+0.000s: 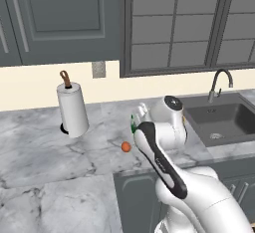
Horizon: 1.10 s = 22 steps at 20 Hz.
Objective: Gather the eggs and milk located in the vicinity of the sink area and place them right next to the bowl.
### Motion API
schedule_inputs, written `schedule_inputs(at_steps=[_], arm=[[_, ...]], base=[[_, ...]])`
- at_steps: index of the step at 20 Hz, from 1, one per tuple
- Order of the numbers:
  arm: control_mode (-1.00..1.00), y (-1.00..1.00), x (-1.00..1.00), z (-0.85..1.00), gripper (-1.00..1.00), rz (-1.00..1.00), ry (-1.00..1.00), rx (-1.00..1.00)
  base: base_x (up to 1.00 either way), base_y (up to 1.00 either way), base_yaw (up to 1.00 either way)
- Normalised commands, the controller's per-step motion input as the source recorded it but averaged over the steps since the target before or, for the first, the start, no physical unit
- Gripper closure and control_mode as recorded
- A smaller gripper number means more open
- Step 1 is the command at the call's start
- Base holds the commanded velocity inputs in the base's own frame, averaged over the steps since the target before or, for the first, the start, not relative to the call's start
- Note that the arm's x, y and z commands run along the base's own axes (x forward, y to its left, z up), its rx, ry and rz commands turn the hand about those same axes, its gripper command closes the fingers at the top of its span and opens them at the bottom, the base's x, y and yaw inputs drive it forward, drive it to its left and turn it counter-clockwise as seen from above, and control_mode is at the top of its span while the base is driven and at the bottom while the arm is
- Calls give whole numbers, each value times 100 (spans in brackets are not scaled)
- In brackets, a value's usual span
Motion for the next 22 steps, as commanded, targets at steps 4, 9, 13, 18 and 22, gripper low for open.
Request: schedule_inputs(at_steps=[4,9,13,18,22], arm=[[-100,2,2,0,-100,75,-2,-35],[-100,1,0,0,-100,75,-12,-41],[-100,-13,0,-36,-100,61,-24,-31],[-100,-20,20,-45,-100,16,-25,-14],[-100,-5,26,-1,-100,8,-3,-11]], base=[[0,0,0],[0,0,0],[0,0,0],[0,0,0],[0,0,0]])
